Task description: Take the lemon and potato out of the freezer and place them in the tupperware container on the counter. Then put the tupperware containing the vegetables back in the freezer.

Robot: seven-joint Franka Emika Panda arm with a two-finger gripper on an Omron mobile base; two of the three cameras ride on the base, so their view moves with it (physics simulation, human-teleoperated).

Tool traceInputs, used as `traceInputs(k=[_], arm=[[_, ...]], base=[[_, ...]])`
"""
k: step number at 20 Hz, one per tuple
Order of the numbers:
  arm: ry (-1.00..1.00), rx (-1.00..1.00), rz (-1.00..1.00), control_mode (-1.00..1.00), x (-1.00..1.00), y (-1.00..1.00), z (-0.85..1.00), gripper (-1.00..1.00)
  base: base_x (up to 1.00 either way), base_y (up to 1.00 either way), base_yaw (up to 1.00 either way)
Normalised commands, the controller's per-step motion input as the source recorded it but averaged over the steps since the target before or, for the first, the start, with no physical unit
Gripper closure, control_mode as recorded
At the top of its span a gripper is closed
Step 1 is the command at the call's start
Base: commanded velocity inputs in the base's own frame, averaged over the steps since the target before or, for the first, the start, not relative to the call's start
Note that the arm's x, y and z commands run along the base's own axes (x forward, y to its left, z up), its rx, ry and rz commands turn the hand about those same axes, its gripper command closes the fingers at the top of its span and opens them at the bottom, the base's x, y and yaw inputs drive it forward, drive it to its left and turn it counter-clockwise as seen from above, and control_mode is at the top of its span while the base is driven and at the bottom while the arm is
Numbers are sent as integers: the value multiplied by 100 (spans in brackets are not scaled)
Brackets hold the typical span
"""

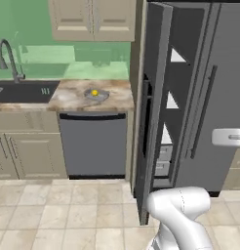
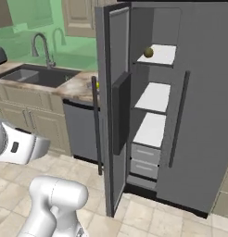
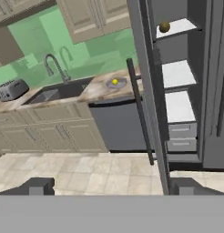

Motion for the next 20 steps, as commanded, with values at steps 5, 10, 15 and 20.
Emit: traceInputs(k=[5,10,15,20], arm=[[0,0,0,100,0,0,0,-100],[0,0,0,100,0,0,0,-100],[0,0,0,100,0,0,0,-100],[0,0,0,100,0,0,0,-100]], base=[[1,-100,24],[35,-100,20],[88,-68,23],[100,-7,13]])
